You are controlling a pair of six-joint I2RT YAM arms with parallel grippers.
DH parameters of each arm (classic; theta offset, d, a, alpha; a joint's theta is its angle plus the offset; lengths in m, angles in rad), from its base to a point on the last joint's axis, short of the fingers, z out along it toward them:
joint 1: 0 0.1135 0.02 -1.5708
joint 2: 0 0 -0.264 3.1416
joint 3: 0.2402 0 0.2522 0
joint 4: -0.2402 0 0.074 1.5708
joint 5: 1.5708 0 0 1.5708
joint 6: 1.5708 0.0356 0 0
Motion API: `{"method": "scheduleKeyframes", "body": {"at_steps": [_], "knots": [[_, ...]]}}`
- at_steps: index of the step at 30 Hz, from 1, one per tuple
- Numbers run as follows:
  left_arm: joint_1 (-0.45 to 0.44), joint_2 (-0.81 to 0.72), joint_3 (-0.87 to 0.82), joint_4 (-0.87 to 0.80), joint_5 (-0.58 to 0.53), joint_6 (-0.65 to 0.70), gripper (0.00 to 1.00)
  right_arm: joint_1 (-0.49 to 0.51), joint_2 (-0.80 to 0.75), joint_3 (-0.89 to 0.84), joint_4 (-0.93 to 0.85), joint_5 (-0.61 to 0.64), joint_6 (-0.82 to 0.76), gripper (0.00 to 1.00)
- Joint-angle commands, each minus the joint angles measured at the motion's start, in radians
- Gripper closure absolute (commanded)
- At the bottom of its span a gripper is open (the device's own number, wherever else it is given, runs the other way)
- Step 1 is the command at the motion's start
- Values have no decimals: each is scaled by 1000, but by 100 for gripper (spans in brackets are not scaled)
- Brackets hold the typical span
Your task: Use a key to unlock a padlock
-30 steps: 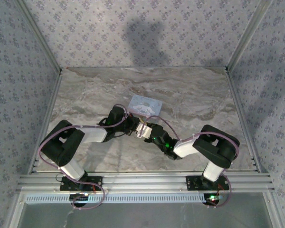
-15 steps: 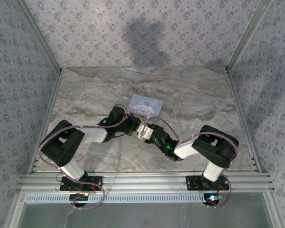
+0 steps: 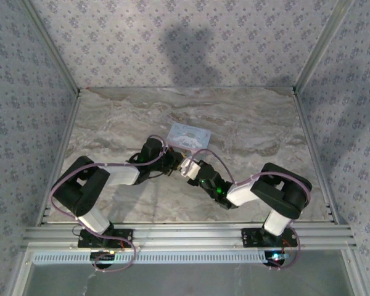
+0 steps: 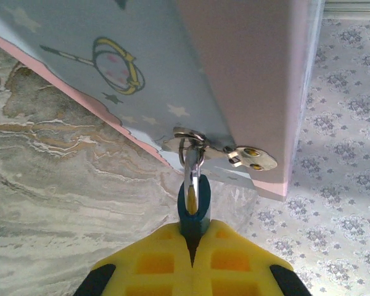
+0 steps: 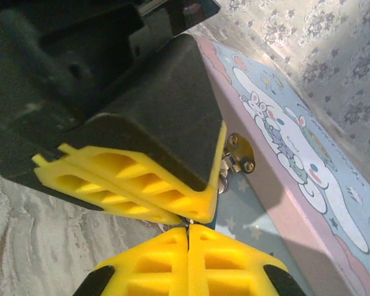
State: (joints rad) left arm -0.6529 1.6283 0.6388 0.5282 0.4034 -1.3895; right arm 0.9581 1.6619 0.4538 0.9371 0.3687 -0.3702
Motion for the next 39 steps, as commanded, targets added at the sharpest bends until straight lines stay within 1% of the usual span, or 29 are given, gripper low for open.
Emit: {"method": "scheduleKeyframes", "body": {"at_steps": [1,5,7,16,17,19,21,23,27,30,34,39], "knots": [[-14,-27,19,23,22,1,100,-45,-55,-9,-55,-22,189,100],[-19,-26,22,20,13,1,100,-103,-94,-20,-99,-115,355,100],[-21,-22,22,20,9,1,100,-128,-104,-25,-106,-168,407,100],[-27,-14,36,8,5,12,100,-139,-86,-20,-122,-194,430,100],[-27,-16,36,1,3,17,98,-140,-90,-18,-128,-197,434,100],[-27,-20,39,-15,-2,28,89,-143,-97,-9,-156,-205,454,100],[-25,-33,40,-41,-3,43,73,-153,-113,1,-195,-229,487,100],[-21,-57,42,-79,-12,64,62,-165,-132,4,-227,-259,521,100],[1,-124,42,-175,-27,110,49,-194,-164,8,-294,-320,605,100],[22,-181,39,-252,-42,152,42,-213,-182,7,-322,-366,683,100],[64,-250,37,-356,-66,211,38,-231,-185,-1,-319,-426,807,100],[138,-302,62,-476,-77,307,30,-234,-159,-14,-299,-458,980,100]]}}
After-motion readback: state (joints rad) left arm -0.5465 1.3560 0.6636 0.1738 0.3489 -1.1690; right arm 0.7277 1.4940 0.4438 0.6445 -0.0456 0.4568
